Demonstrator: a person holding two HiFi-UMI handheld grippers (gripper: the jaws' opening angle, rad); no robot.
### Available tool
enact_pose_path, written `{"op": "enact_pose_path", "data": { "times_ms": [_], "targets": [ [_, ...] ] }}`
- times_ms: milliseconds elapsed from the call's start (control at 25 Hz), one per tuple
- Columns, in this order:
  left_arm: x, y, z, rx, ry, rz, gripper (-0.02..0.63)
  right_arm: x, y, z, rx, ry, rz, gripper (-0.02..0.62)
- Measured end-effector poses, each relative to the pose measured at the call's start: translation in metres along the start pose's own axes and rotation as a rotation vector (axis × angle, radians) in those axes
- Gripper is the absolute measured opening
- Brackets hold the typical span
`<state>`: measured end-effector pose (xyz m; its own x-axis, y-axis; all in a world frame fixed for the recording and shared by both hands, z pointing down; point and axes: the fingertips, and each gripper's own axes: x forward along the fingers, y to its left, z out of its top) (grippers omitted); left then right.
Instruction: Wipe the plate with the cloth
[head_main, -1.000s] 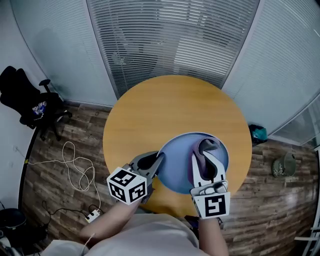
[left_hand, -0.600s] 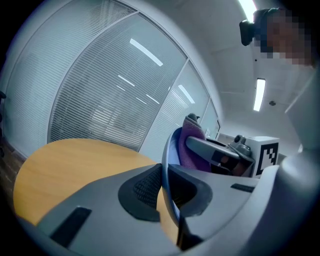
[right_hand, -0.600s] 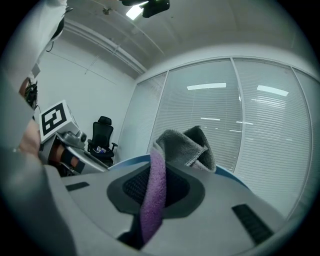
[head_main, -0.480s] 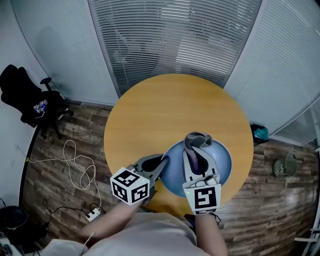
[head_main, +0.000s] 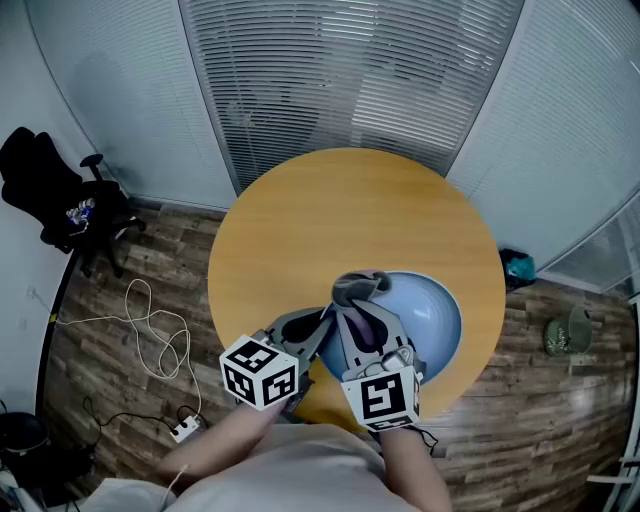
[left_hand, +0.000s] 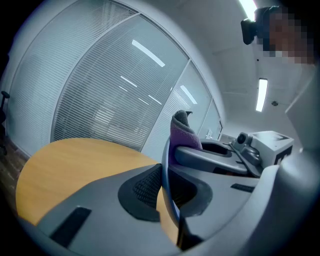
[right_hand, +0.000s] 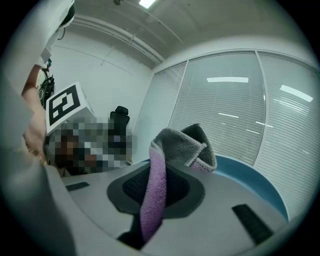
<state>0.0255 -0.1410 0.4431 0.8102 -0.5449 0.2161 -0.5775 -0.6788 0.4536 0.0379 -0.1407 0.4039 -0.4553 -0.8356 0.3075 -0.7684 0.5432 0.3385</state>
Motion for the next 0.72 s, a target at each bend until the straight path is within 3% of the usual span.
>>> {"op": "enact_pose_path", "data": {
  "times_ms": [720],
  "targets": [
    [-0.006, 0.006, 0.001, -0.014, -0.014, 0.010, 0.031, -0.021, -0.057, -0.027, 0.030, 0.032, -0.159, 0.051]
  ]
}}
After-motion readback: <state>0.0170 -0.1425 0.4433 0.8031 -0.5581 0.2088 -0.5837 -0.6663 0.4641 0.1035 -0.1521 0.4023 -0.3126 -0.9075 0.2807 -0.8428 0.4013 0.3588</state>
